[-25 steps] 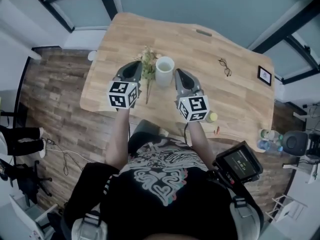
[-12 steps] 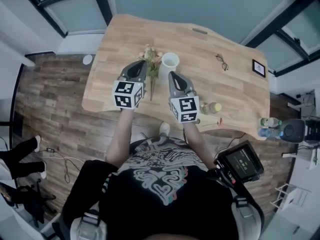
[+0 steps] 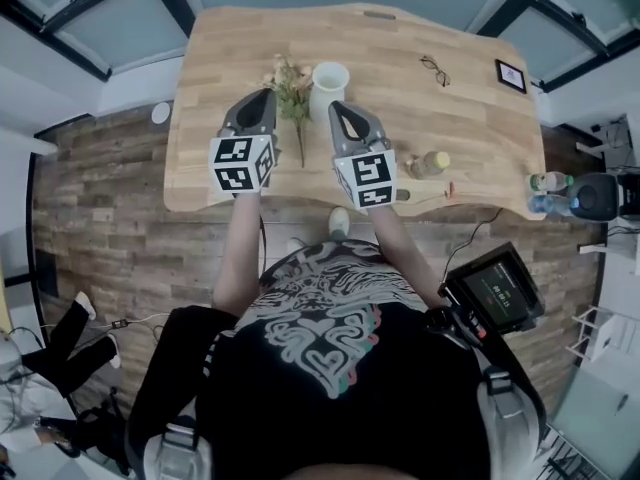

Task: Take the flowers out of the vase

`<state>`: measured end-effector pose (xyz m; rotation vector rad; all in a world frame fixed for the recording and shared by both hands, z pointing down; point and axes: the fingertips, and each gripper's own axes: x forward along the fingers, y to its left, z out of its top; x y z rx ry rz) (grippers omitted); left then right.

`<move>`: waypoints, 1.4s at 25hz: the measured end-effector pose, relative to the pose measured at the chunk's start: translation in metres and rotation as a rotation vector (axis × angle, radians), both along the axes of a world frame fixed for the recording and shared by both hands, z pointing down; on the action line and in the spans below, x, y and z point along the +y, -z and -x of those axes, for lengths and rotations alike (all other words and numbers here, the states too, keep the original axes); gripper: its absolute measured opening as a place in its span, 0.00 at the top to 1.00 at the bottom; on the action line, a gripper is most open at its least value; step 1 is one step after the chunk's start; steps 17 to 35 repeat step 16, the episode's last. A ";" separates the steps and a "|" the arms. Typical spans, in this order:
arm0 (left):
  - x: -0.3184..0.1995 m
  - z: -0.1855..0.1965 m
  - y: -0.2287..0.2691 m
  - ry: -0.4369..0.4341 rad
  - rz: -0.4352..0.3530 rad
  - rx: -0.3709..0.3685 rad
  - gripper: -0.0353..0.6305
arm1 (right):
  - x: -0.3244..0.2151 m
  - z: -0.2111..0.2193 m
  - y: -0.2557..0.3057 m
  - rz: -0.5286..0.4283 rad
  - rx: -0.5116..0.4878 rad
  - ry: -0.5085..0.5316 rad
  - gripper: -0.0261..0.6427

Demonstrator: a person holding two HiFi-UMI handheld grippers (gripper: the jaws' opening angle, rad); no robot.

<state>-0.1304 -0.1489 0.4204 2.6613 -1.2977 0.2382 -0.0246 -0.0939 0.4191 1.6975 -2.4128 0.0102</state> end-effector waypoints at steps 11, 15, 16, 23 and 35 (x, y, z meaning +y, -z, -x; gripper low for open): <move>-0.003 -0.003 -0.006 -0.002 0.019 -0.005 0.96 | -0.004 -0.016 0.003 -0.005 -0.011 -0.043 0.96; -0.007 -0.002 -0.007 0.009 0.023 0.000 0.96 | -0.006 -0.019 0.003 -0.004 -0.009 -0.041 0.96; -0.008 -0.003 -0.007 0.010 0.024 0.000 0.96 | -0.006 -0.020 0.003 -0.004 -0.010 -0.040 0.96; -0.008 -0.003 -0.007 0.010 0.024 0.000 0.96 | -0.006 -0.020 0.003 -0.004 -0.010 -0.040 0.96; -0.008 -0.003 -0.007 0.010 0.024 0.000 0.96 | -0.006 -0.020 0.003 -0.004 -0.010 -0.040 0.96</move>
